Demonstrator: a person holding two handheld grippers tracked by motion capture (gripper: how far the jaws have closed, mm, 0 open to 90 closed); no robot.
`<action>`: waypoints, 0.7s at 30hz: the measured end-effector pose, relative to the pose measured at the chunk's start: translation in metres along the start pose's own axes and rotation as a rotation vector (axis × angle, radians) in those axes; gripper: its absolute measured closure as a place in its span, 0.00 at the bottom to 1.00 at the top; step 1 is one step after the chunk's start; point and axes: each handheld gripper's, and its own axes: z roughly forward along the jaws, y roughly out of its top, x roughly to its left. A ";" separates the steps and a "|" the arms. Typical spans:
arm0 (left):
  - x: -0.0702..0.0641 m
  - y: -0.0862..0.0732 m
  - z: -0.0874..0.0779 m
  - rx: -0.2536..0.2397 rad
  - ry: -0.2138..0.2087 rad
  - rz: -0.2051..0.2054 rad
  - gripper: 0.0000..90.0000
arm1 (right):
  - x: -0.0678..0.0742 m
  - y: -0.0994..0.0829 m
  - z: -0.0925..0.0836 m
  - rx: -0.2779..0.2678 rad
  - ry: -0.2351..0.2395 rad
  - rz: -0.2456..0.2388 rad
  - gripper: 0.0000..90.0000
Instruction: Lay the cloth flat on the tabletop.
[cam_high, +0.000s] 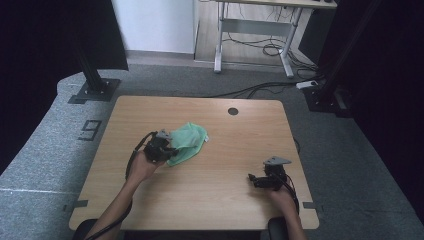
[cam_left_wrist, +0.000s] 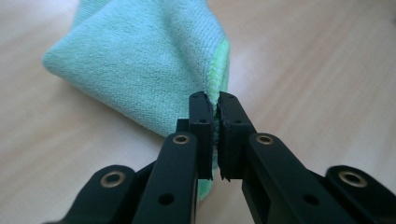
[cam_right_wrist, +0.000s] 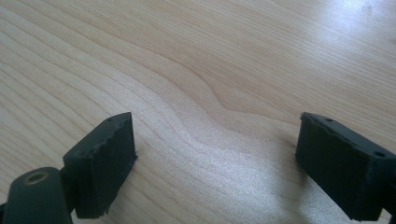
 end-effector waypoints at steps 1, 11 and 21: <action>-0.003 -0.005 -0.001 0.006 -0.004 0.000 0.94 | 0.000 0.000 0.000 0.000 0.000 0.000 0.13; -0.014 0.001 -0.009 0.034 0.043 0.078 0.56 | 0.000 0.000 0.000 0.000 -0.001 0.001 0.13; -0.020 0.055 -0.001 0.002 0.036 0.080 0.47 | 0.000 0.000 0.000 -0.001 -0.002 0.000 0.13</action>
